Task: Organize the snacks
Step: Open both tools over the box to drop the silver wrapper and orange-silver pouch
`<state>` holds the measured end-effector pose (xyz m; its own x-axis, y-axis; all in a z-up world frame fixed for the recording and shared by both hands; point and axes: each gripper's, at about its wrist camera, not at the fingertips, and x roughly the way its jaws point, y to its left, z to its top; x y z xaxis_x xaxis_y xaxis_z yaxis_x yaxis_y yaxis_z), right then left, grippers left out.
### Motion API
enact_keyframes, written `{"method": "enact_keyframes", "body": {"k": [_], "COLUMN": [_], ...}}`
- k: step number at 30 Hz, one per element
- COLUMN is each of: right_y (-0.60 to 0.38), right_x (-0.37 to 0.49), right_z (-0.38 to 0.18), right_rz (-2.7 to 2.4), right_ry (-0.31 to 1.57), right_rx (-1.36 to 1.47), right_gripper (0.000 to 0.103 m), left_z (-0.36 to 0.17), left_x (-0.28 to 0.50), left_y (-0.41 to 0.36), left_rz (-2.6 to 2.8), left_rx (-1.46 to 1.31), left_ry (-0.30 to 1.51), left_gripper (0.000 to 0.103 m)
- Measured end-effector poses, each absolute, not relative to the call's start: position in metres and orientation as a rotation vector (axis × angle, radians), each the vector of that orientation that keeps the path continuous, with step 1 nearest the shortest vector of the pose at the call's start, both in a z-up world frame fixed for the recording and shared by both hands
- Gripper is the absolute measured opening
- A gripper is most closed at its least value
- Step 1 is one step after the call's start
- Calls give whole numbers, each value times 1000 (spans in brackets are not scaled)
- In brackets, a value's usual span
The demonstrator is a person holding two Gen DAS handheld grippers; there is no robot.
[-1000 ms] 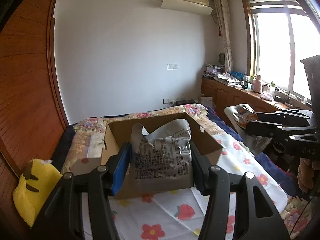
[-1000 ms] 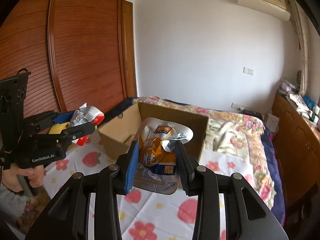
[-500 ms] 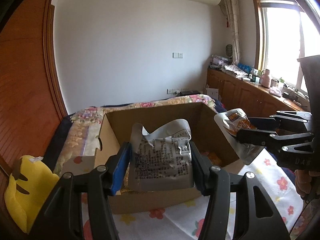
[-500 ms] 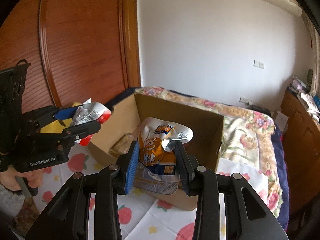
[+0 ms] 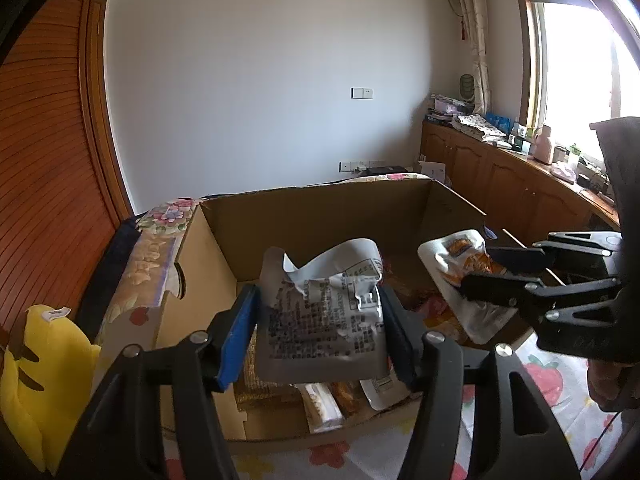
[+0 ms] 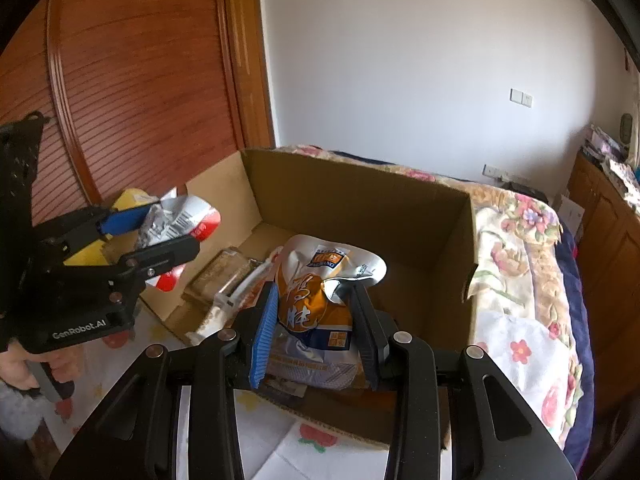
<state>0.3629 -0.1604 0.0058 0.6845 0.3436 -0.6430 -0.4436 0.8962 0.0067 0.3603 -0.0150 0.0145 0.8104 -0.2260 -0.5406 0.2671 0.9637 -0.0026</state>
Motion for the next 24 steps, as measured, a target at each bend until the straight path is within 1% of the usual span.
{"method": "enact_keyframes", "body": {"k": [13, 17, 18, 19, 20, 22, 24], "right_y": [-164, -166, -164, -163, -162, -162, -160], "right_x": [378, 380, 380, 380, 380, 380, 377], "right_z": [-12, -14, -14, -15, -16, -16, -16], "right_rz": [432, 434, 435, 434, 433, 443, 446], "right_ry": [733, 739, 739, 740, 737, 737, 734], "right_rx": [-123, -112, -112, -123, -124, -114, -116], "right_gripper": [37, 38, 39, 45, 46, 48, 49], "left_z": [-3, 0, 1, 1, 2, 3, 5], "left_x": [375, 373, 372, 371, 371, 368, 365], "left_y": [-11, -11, -10, -10, -10, -10, -10], "left_rz": [-229, -223, -225, -225, -226, -222, -215], "left_rx": [52, 52, 48, 45, 46, 55, 60], "left_ry": [626, 616, 615, 615, 616, 614, 610], "left_gripper": [64, 71, 72, 72, 72, 72, 72]}}
